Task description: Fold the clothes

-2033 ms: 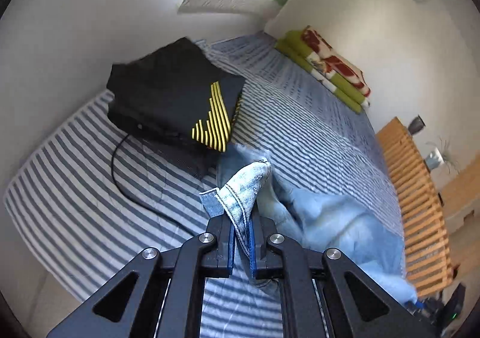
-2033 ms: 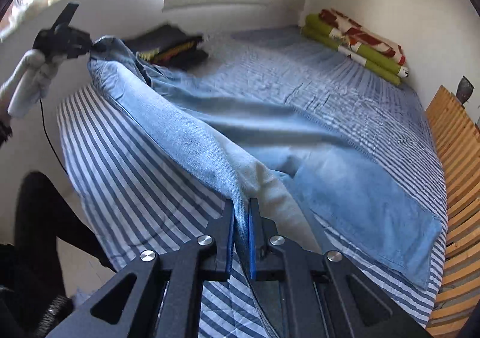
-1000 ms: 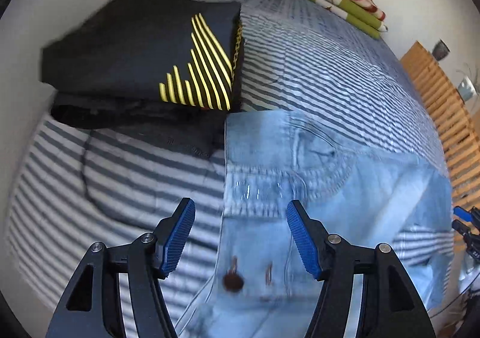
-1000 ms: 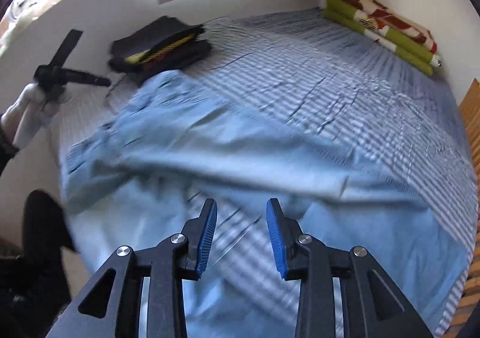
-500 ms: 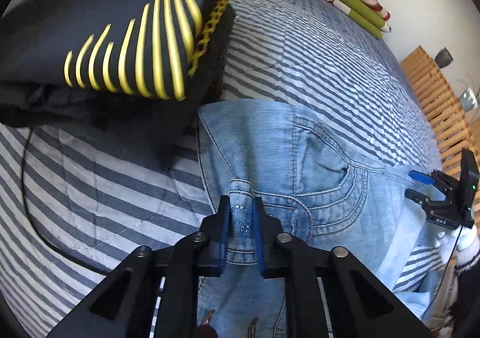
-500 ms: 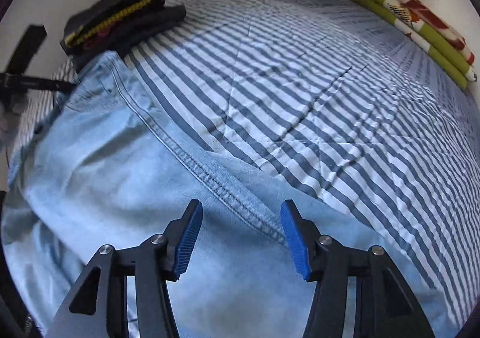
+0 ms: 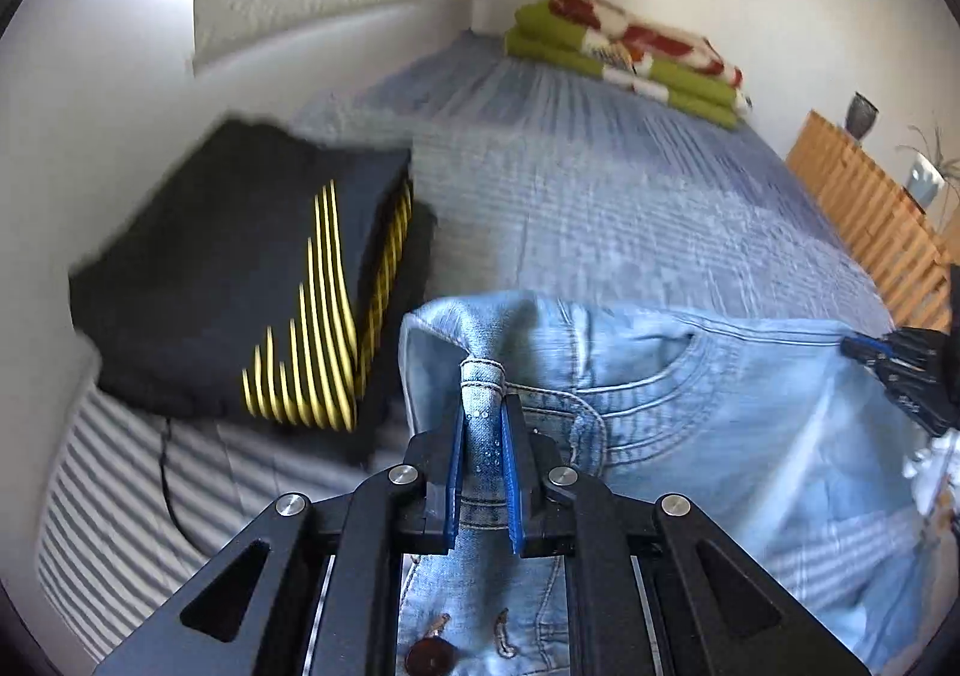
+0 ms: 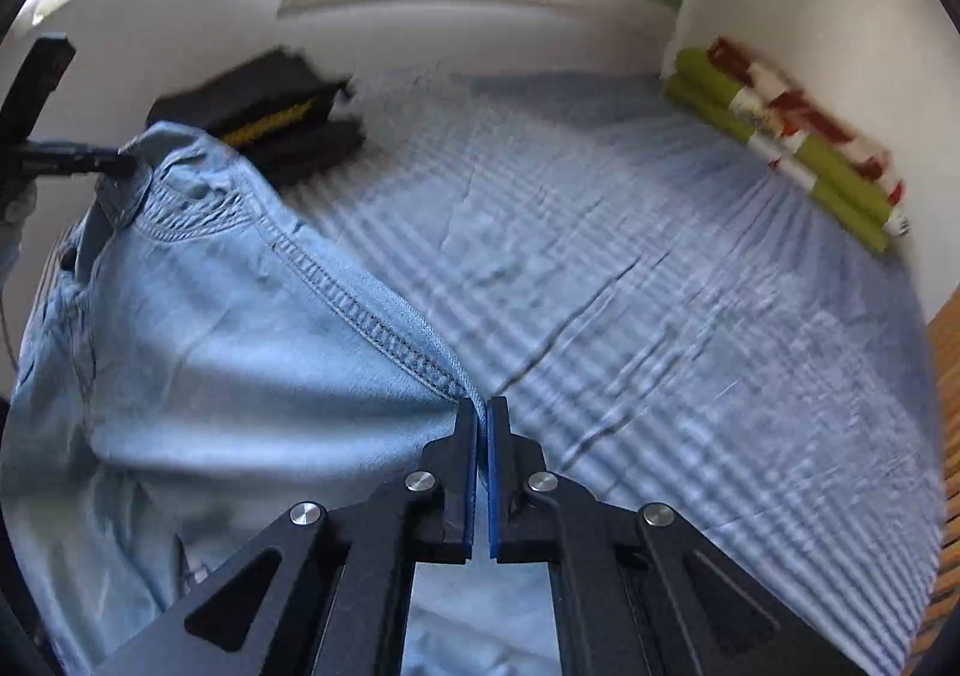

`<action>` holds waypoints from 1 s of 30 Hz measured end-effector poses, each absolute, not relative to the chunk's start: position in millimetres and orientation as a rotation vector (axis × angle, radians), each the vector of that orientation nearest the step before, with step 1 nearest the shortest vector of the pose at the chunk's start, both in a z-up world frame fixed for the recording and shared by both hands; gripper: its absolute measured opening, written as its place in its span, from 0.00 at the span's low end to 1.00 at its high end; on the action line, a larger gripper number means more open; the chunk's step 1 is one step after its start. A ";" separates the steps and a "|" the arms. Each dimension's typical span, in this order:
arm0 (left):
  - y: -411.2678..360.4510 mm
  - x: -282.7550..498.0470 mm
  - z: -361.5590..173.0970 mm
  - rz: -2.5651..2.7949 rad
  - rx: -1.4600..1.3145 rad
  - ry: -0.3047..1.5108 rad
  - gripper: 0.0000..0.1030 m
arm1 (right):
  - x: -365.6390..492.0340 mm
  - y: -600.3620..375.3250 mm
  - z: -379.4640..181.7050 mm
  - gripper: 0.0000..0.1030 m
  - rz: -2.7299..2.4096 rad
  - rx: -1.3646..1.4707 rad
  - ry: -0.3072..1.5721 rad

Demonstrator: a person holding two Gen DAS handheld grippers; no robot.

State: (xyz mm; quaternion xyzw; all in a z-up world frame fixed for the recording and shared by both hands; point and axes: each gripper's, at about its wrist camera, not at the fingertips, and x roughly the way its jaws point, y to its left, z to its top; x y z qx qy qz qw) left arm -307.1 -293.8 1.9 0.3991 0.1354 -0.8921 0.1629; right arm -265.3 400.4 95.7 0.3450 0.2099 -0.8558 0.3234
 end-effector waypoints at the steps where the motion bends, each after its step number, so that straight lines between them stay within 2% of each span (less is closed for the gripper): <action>1: -294.1 -316.4 5.3 -2.546 1.123 0.381 0.11 | -271.2 399.5 102.8 0.02 -2.285 0.888 0.552; 4: -298.2 -354.7 -0.8 -2.494 1.107 0.336 0.11 | -303.9 386.5 100.1 0.02 -2.374 0.928 0.575; 7: -294.8 -405.6 -37.8 -2.393 1.200 0.221 0.12 | -330.6 363.5 65.5 0.03 -2.390 1.029 0.713; 8: -293.6 -422.6 -57.5 -2.361 1.288 0.206 0.12 | -339.0 355.6 48.6 0.06 -2.380 1.094 0.788; 10: -296.0 -436.9 -81.0 -2.308 1.409 0.242 0.18 | -343.5 352.3 33.3 0.24 -2.394 1.165 0.861; 11: -297.2 -437.0 -85.0 -2.292 1.420 0.262 0.18 | -341.8 355.2 33.4 0.24 -2.399 1.175 0.858; 15: -298.1 -410.0 -66.5 -2.357 1.362 0.324 0.23 | -322.3 392.4 67.2 0.25 -2.440 1.173 0.678; 19: -281.6 -357.0 -25.3 -2.466 1.306 0.309 0.23 | -279.6 447.5 116.4 0.25 -2.513 1.135 0.475; 23: -265.9 -298.2 -1.1 -2.515 1.301 0.347 0.25 | -200.1 508.0 147.4 0.26 -2.555 1.141 0.324; 26: -250.9 -248.3 0.7 -2.512 1.337 0.404 0.25 | -133.1 552.8 156.1 0.26 -2.608 1.157 0.214; 30: -211.5 -198.3 -10.5 -2.537 1.404 0.372 0.25 | -42.5 621.2 149.7 0.28 -2.708 1.236 0.051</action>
